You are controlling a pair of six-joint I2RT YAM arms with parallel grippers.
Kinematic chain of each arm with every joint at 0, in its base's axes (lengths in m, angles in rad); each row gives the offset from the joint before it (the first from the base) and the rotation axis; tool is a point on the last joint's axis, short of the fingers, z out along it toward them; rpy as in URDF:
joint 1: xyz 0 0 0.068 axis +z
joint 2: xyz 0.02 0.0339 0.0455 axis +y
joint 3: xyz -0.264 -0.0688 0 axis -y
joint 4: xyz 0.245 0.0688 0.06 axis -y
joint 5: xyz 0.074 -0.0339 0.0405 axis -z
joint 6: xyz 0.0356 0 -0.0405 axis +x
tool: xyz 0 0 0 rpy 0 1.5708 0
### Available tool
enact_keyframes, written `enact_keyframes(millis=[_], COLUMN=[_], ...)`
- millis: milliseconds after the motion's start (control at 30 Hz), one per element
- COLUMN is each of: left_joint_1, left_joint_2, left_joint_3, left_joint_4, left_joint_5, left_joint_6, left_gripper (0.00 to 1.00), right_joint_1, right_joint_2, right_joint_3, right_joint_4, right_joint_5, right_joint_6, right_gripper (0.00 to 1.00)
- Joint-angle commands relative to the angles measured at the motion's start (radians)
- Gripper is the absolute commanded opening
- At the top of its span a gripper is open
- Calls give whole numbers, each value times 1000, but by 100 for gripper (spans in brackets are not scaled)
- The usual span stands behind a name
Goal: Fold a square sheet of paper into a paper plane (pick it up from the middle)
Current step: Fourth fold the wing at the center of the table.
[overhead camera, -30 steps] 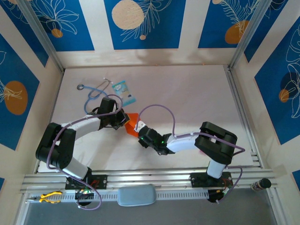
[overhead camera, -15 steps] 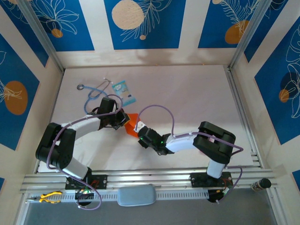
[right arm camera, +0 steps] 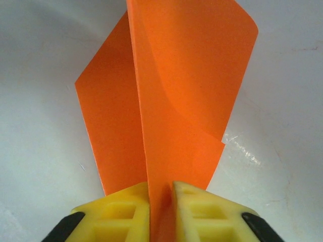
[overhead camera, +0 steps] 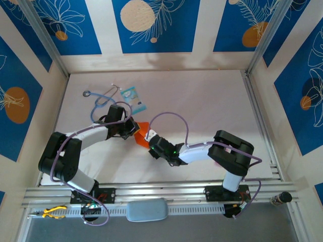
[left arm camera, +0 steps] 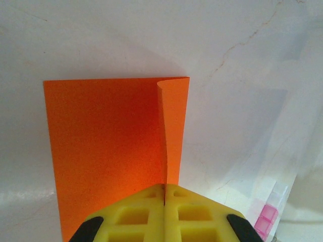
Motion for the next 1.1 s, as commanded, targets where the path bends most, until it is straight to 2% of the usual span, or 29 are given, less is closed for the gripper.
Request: enact_keyframes(millis=[0,267,667,1067], left_joint_1=[14,14,13,14], left_joint_2=[-6,-6,-4,-4], left_joint_3=[0,2,1,8], left_joint_4=[8,5,4,3], left_joint_5=[12,9,10,13], left_joint_6=[1,1,2,3], left_gripper=[4,4,4,5], right_joint_1=[-7,-11,-16,-22], right_joint_2=[-14,-23,-33,-13], right_joint_3=[10,10,-9,6], right_joint_4=[21,27,65,9], right_joint_5=[-35,-32,-44,-41], right_joint_6=[20,42,40,61], right_gripper=[15,21,23,13])
